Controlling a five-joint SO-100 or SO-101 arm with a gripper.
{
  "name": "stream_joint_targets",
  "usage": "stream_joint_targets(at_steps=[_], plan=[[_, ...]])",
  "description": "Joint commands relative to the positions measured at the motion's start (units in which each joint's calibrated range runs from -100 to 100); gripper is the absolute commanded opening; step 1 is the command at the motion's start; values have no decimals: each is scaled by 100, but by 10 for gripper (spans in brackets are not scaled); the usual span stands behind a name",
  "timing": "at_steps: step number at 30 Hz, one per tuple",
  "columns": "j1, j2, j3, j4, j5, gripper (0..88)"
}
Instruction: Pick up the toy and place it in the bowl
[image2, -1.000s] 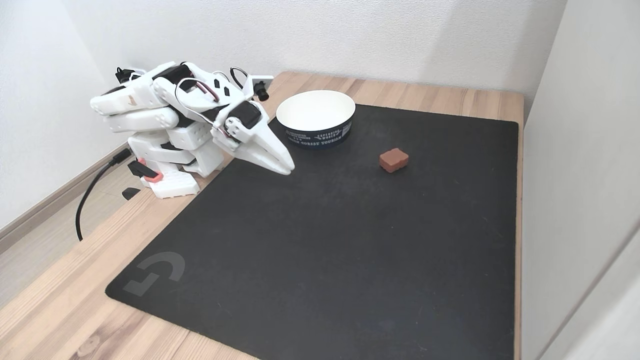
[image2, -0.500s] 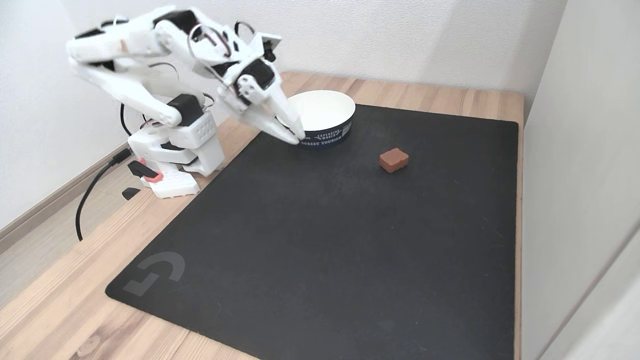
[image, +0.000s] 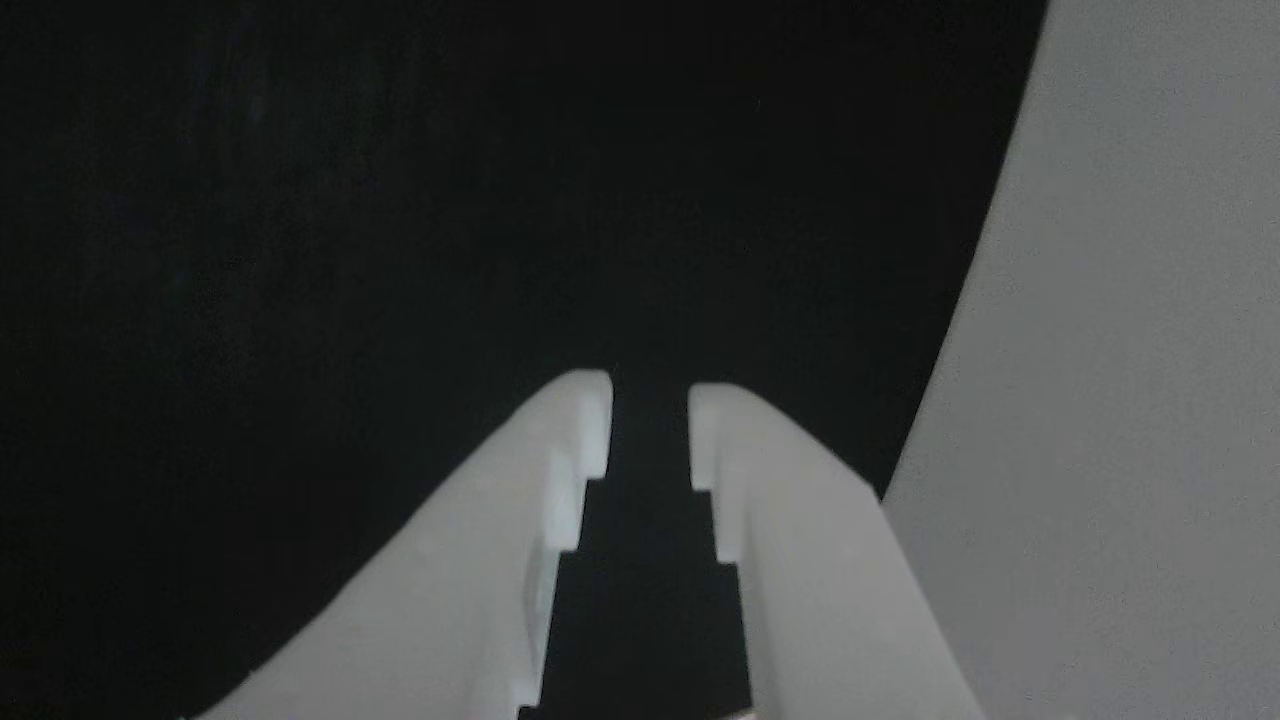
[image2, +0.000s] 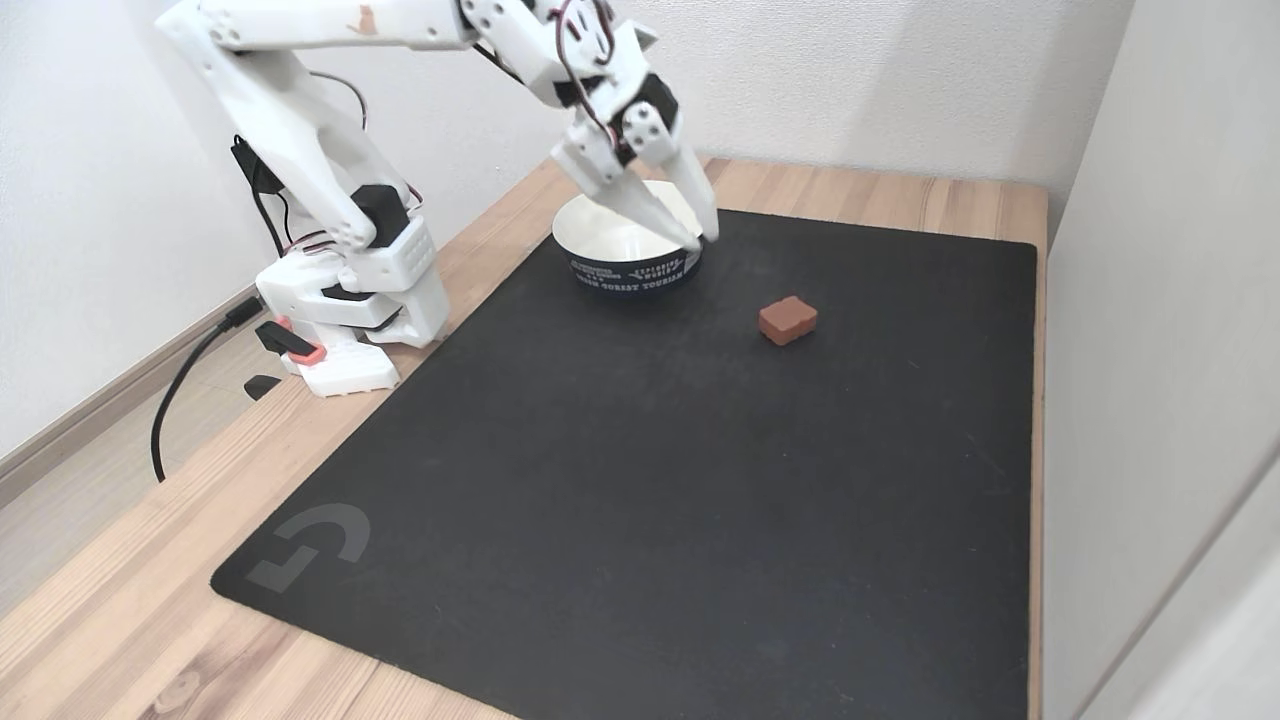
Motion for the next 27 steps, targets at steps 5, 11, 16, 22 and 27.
stream_joint_targets(at_steps=[5, 11, 16, 22, 27], plan=[[-182, 1669, -2023, 54, 28, 23], [-308, 2886, -3474, 511, 28, 23], [-458, 3745, -4366, 698, 28, 23], [-701, 4479, -5033, 825, 28, 23], [-759, 4729, -5403, 1172, 28, 23]])
